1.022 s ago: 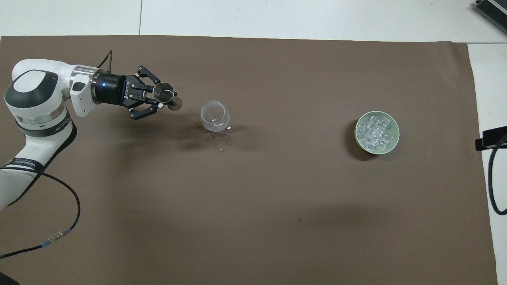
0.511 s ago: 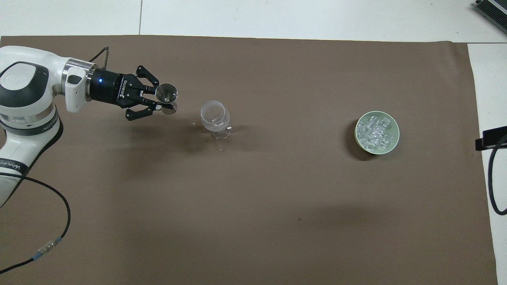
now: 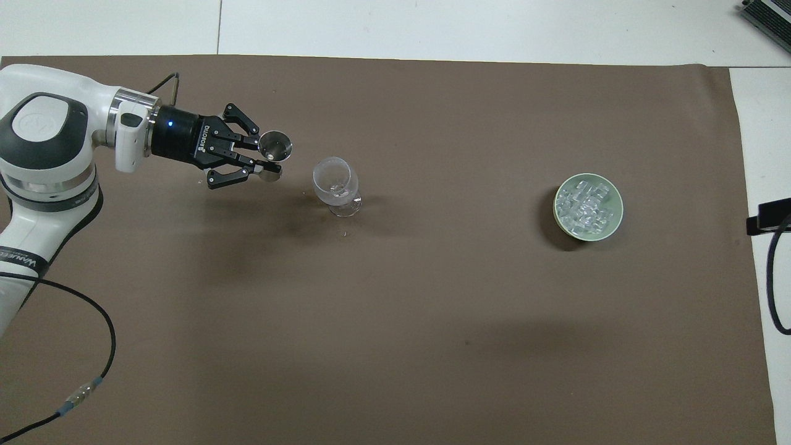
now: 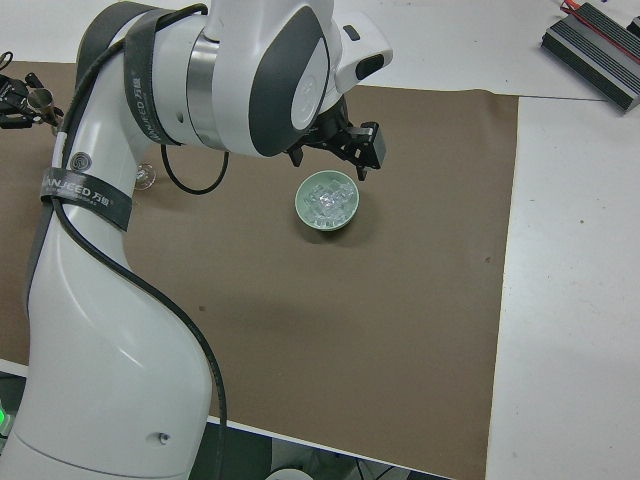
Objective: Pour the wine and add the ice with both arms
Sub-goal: 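Lift the silver cup with the left gripper toward the wine glass, then tilt the silver cup over the wine glass with the left gripper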
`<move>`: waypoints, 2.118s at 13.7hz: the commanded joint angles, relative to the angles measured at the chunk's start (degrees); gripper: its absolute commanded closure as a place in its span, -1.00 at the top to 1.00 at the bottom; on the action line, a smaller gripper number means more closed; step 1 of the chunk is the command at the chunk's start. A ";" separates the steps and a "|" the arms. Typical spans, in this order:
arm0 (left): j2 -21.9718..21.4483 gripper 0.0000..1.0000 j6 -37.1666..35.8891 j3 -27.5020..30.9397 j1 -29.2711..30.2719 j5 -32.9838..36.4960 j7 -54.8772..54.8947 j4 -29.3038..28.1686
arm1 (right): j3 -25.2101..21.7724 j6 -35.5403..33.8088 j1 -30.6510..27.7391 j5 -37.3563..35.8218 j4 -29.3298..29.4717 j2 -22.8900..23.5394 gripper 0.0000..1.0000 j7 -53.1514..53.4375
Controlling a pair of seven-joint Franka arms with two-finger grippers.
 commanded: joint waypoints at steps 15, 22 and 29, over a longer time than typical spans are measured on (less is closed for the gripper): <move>-4.40 -1.00 4.19 3.56 -7.17 4.89 -4.68 -2.98 | 0.71 3.70 -0.50 -0.21 -1.68 -0.70 1.00 0.00; -5.90 -1.00 4.28 12.52 -15.17 5.77 -7.49 -2.90 | 1.24 4.58 -0.41 -0.21 -2.21 -0.88 1.00 -0.18; -8.00 -1.00 4.72 13.75 -16.67 10.52 -12.41 -2.54 | 1.24 4.58 -0.41 -0.21 -2.21 -0.88 1.00 -0.09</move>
